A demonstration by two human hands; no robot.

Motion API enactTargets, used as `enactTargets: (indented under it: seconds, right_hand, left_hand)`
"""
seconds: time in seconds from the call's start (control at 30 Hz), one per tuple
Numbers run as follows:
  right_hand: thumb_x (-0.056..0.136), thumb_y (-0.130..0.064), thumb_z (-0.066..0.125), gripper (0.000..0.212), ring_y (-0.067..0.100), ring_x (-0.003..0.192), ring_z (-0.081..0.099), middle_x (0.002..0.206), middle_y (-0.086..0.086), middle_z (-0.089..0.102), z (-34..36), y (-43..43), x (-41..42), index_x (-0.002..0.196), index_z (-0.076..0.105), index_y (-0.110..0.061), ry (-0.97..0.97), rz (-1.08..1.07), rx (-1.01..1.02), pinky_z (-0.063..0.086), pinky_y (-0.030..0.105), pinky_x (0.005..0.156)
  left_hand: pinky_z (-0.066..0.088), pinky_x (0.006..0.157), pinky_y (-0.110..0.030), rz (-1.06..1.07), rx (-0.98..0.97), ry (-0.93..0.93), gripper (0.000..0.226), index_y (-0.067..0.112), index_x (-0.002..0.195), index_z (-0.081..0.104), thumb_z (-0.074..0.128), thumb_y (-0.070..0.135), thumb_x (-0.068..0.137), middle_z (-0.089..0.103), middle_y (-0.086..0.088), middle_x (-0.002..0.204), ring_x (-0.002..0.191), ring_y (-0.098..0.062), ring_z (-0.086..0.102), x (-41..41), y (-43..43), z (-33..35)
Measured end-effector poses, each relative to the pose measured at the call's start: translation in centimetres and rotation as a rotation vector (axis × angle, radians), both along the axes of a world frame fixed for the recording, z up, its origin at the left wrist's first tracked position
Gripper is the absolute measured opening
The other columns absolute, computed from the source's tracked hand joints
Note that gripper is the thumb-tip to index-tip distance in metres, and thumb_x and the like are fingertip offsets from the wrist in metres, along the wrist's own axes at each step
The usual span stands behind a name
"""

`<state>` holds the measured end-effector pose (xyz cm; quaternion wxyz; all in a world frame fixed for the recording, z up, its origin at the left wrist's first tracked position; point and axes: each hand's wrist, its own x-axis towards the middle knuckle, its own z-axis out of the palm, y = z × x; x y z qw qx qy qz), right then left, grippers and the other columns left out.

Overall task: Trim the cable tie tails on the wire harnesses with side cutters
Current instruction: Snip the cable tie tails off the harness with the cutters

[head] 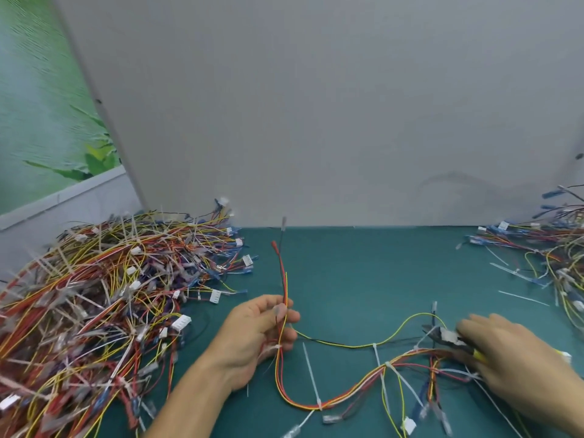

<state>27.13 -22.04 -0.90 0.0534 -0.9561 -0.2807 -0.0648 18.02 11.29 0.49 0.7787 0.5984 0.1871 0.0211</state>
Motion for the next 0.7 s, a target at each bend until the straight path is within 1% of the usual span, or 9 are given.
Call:
enactTargets:
  seconds: [0.07, 0.17, 0.23, 0.33, 0.4, 0.5, 0.57, 0.6, 0.7]
  right_hand:
    - [0.089, -0.049, 0.056, 0.040, 0.012, 0.078, 0.049, 0.069, -0.016, 0.037, 0.1, 0.0, -0.2, 0.066, 0.028, -0.032, 0.005, 0.003, -0.026, 0.038, 0.029, 0.066]
    - [0.085, -0.041, 0.067, 0.047, 0.016, 0.070, 0.047, 0.063, -0.017, 0.035, 0.5, 0.2, -0.3, 0.063, 0.026, -0.032, 0.004, 0.004, 0.009, 0.035, 0.031, 0.059]
    - [0.085, -0.041, 0.067, 0.048, 0.015, 0.068, 0.043, 0.061, -0.017, 0.034, 0.8, 0.6, -0.7, 0.063, 0.026, -0.031, -0.003, 0.014, 0.023, 0.029, 0.030, 0.058]
    - [0.091, -0.048, 0.055, 0.041, 0.012, 0.078, 0.042, 0.067, -0.017, 0.038, 1.2, 1.8, -1.4, 0.068, 0.027, -0.030, 0.036, 0.053, 0.030, 0.026, 0.028, 0.063]
    - [0.093, -0.053, 0.050, 0.038, 0.010, 0.081, 0.039, 0.072, -0.018, 0.039, 1.5, 2.5, -1.8, 0.070, 0.028, -0.031, 0.091, 0.086, 0.027, 0.026, 0.027, 0.067]
    - [0.090, -0.048, 0.057, 0.030, 0.010, 0.079, 0.043, 0.076, -0.012, 0.049, 3.0, 2.0, -2.2, 0.075, 0.041, -0.028, 0.186, 0.063, 0.265, 0.032, 0.029, 0.069]
    - [0.089, -0.042, 0.061, 0.026, 0.016, 0.083, 0.052, 0.082, -0.004, 0.060, 3.9, 0.8, -2.0, 0.083, 0.055, -0.017, 0.204, -0.025, 0.435, 0.041, 0.034, 0.076]
    - [0.089, -0.040, 0.062, 0.025, 0.018, 0.084, 0.056, 0.084, -0.002, 0.064, 4.3, 0.2, -1.9, 0.086, 0.058, -0.015, 0.202, -0.070, 0.483, 0.044, 0.037, 0.080]
    - [0.089, -0.036, 0.064, 0.017, 0.018, 0.086, 0.061, 0.085, -0.002, 0.067, 4.7, -1.5, -1.6, 0.086, 0.060, -0.019, 0.212, -0.160, 0.493, 0.048, 0.037, 0.081]
  left_hand:
    - [0.052, 0.047, -0.025, 0.003, 0.002, 0.007, 0.007, 0.006, 0.097, 0.059, 0.055, 0.007, 0.092, 0.071, -0.005, 0.075, 0.051, -0.014, 0.063, 0.1, -0.1, -0.1]
    - [0.052, 0.048, -0.025, 0.006, 0.032, 0.002, 0.006, 0.007, 0.096, 0.060, 0.055, 0.006, 0.093, 0.072, -0.006, 0.075, 0.051, -0.015, 0.063, 0.0, -0.4, 0.0]
    - [0.052, 0.048, -0.024, 0.030, 0.130, -0.001, 0.006, 0.005, 0.095, 0.060, 0.055, 0.005, 0.093, 0.073, -0.007, 0.074, 0.052, -0.015, 0.063, -0.1, -0.3, 0.2]
    - [0.050, 0.050, -0.025, 0.082, 0.390, 0.007, 0.008, 0.008, 0.092, 0.063, 0.056, 0.004, 0.094, 0.073, -0.007, 0.073, 0.050, -0.014, 0.061, -0.3, 0.3, 0.2]
    - [0.048, 0.050, -0.024, 0.124, 0.593, 0.011, 0.015, 0.015, 0.086, 0.066, 0.058, 0.005, 0.093, 0.073, -0.003, 0.070, 0.046, -0.012, 0.057, -0.6, 0.9, 0.0]
    - [0.046, 0.055, -0.022, 0.132, 1.004, 0.037, 0.021, 0.026, 0.081, 0.068, 0.061, 0.009, 0.090, 0.069, 0.014, 0.063, 0.045, -0.005, 0.061, -0.9, 1.8, -0.3]
    - [0.047, 0.062, -0.027, 0.141, 1.204, 0.091, 0.016, 0.028, 0.083, 0.071, 0.063, 0.016, 0.089, 0.068, 0.017, 0.061, 0.055, -0.006, 0.066, -1.0, 2.1, -0.3]
    - [0.048, 0.068, -0.029, 0.146, 1.270, 0.121, 0.013, 0.028, 0.087, 0.072, 0.064, 0.019, 0.089, 0.069, 0.017, 0.066, 0.064, -0.012, 0.068, -1.1, 2.2, -0.2]
    - [0.050, 0.076, -0.035, 0.151, 1.395, 0.220, 0.010, 0.029, 0.094, 0.070, 0.061, 0.026, 0.091, 0.073, 0.006, 0.087, 0.085, -0.026, 0.066, -1.2, 2.0, 0.0]
